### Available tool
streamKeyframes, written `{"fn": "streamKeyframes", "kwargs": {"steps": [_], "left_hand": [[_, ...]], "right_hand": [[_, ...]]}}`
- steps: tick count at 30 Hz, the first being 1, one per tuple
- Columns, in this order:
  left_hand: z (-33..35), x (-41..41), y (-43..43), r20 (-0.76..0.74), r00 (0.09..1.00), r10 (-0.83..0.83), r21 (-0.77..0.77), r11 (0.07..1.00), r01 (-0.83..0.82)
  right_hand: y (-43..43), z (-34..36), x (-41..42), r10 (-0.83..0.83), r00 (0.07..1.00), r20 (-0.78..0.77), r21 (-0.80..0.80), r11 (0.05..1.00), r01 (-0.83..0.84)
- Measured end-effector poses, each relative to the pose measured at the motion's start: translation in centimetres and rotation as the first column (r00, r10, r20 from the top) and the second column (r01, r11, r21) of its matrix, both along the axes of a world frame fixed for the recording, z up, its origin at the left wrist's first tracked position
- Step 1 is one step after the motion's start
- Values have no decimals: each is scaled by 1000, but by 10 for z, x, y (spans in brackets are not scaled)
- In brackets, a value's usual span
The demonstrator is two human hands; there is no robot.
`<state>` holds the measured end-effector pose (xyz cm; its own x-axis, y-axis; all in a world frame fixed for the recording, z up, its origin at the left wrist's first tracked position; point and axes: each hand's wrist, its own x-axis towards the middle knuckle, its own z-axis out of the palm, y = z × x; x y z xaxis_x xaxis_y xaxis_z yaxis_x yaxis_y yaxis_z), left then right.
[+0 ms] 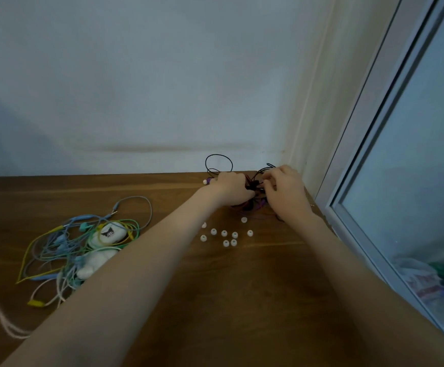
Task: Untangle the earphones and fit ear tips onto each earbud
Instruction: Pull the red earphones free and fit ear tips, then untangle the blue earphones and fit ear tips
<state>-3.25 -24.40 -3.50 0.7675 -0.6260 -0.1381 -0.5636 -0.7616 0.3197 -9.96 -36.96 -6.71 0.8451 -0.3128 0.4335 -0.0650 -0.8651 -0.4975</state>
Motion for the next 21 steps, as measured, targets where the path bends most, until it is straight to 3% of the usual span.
{"fn": "streamKeyframes", "kwargs": {"steps": [8, 13, 16, 21], "left_hand": [[9, -28, 64, 81, 996, 34, 238, 970, -52], [21, -49, 143, 75, 995, 72, 325, 941, -93], [27, -57, 194, 125, 981, 147, 311, 934, -179], [21, -54, 259, 186, 897, 400, 255, 862, -438]], "right_hand": [[68, 16, -12, 281, 960, -14, -21, 960, -281], [143, 13, -6, 504, 838, -209, 51, 861, -506], [187, 12, -3, 626, 742, -238, 147, 779, -610], [235, 9, 9, 637, 708, -305, 200, 770, -606]]}}
